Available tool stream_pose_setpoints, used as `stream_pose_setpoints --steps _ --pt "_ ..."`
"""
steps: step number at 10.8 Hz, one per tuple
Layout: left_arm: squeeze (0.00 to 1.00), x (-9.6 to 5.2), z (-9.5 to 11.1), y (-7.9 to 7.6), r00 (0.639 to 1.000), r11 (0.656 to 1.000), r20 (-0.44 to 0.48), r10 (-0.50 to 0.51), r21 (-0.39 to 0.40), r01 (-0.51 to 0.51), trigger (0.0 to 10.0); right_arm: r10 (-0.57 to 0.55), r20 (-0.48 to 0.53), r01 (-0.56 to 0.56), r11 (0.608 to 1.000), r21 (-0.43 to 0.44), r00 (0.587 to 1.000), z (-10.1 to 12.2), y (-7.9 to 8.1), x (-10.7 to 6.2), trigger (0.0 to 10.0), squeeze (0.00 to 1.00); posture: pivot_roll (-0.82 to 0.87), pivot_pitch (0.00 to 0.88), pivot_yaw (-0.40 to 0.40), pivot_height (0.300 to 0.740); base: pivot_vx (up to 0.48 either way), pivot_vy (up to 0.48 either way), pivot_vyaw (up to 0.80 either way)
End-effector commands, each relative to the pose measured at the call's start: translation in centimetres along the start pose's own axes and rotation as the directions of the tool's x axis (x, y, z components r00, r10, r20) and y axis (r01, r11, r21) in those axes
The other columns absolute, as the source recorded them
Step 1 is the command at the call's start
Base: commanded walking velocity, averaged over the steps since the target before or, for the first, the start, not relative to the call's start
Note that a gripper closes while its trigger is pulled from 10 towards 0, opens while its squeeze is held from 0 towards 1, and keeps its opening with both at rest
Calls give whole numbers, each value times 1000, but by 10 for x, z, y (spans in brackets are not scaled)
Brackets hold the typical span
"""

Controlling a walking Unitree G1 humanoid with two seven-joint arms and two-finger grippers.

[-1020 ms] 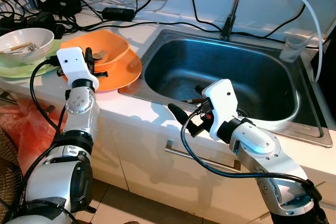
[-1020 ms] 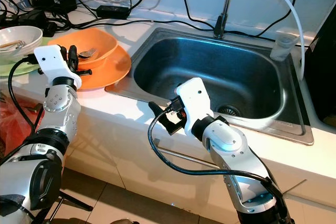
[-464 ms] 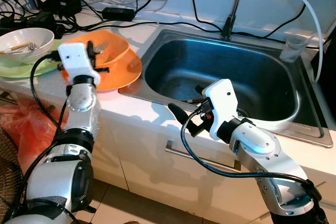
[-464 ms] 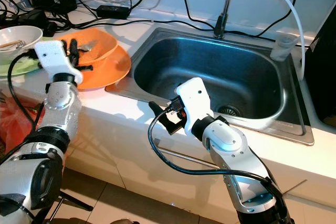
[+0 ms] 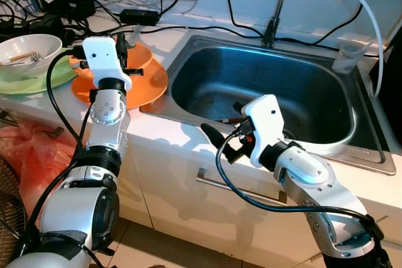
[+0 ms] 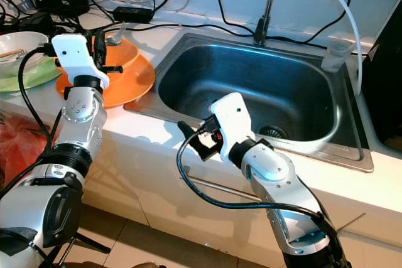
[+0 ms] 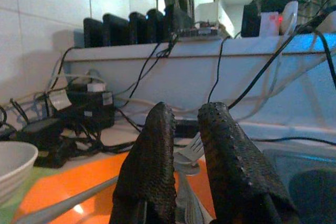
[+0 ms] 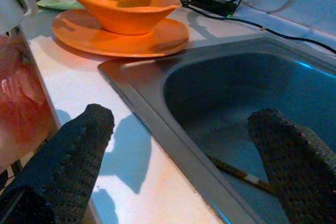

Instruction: Kitchen organization

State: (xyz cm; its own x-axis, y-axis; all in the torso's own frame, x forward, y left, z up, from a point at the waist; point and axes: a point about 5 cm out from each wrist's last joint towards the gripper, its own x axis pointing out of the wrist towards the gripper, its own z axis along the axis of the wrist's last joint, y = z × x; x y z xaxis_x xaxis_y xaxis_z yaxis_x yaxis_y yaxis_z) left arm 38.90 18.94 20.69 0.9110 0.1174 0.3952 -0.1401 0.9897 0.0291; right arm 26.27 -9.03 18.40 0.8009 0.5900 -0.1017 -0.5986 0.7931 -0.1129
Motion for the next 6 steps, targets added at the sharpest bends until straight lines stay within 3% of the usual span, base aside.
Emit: stream_pose_setpoints --steps 1,5,6 --pt "0 0 -2 -2 1000 1000 -18 -13 -10 13 0 1 -3 -1 1000 -3 1000 -1 1 0 10000 0 -50 0 8 740 0 0 0" --pt "0 -4 -18 3 989 990 -143 49 -123 -67 0 3 -5 -3 1000 -4 1000 -1 1 0 10000 0 -51 0 8 740 0 0 0" --pt "0 -8 -28 6 972 967 -220 86 -217 -135 0 3 -8 -3 1000 -3 1000 -1 1 -1 10000 0 -53 0 5 740 0 0 0"
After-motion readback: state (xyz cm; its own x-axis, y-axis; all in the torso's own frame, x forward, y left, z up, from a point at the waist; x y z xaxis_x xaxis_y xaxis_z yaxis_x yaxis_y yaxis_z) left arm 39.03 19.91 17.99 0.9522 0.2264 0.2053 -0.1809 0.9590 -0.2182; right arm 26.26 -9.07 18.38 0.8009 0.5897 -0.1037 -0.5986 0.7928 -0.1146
